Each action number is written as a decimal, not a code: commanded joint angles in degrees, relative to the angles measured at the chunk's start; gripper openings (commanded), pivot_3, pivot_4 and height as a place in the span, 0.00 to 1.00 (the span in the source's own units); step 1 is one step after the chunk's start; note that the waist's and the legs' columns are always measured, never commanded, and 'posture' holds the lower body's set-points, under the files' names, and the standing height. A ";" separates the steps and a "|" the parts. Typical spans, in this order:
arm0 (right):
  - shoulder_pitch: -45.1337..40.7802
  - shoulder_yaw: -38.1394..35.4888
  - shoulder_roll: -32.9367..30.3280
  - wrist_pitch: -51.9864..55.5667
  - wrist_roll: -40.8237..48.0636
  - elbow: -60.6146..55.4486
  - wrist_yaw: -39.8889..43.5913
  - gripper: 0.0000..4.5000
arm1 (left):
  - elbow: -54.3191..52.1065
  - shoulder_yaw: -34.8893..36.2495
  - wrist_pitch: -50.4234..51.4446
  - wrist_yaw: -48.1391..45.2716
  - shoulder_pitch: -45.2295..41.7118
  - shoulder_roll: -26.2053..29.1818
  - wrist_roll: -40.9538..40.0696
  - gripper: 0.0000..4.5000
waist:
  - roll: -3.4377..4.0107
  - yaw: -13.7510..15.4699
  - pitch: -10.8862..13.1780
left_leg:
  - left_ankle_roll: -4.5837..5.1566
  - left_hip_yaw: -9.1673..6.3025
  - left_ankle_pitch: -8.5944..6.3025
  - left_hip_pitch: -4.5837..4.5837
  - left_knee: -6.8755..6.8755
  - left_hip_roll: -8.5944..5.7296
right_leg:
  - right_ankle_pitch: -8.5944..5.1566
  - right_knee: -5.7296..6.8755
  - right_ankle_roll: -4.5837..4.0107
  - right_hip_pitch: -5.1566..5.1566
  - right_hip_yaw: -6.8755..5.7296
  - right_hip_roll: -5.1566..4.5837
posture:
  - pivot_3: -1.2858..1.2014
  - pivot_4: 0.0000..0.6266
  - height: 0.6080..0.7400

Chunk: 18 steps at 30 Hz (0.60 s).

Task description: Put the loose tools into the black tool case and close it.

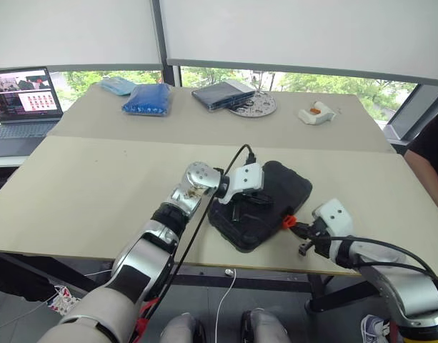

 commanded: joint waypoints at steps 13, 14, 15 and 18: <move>-5.62 1.52 1.89 -0.04 0.48 -4.09 -0.92 0.00 | 7.12 -3.61 -2.84 0.82 2.39 -0.98 5.56 0.01 | 0.14 -1.02 -0.30 | 0.00 0.01 0.00 0.08 -0.05 0.05 | 0.00 0.01 0.00 0.01 0.02 0.03 | 0.52 0.24 0.84; -5.92 2.03 1.67 -0.50 -0.44 -3.40 -1.15 0.00 | 7.24 -3.57 -2.84 0.87 2.41 -0.84 5.61 0.01 | 0.14 -1.02 -0.32 | 0.00 0.01 0.00 0.09 -0.05 0.05 | 0.00 0.01 0.00 0.01 0.02 0.03 | 0.52 0.24 0.84; -6.30 2.30 1.39 -1.13 -1.43 -2.72 -1.42 0.00 | 7.37 -3.51 -2.76 0.92 2.41 -0.64 5.64 0.01 | 0.14 -1.02 -0.34 | 0.00 0.01 0.00 0.09 -0.05 0.05 | 0.00 0.01 0.00 0.01 0.01 0.03 | 0.52 0.24 0.84; -7.10 2.34 0.75 -2.68 -3.63 -1.43 -1.88 0.00 | 7.71 -3.33 -2.52 1.23 2.41 -0.09 5.71 0.01 | 0.15 -0.99 -0.35 | 0.00 0.01 0.00 0.10 -0.05 0.05 | 0.00 0.01 -0.01 0.01 0.01 0.02 | 0.52 0.24 0.84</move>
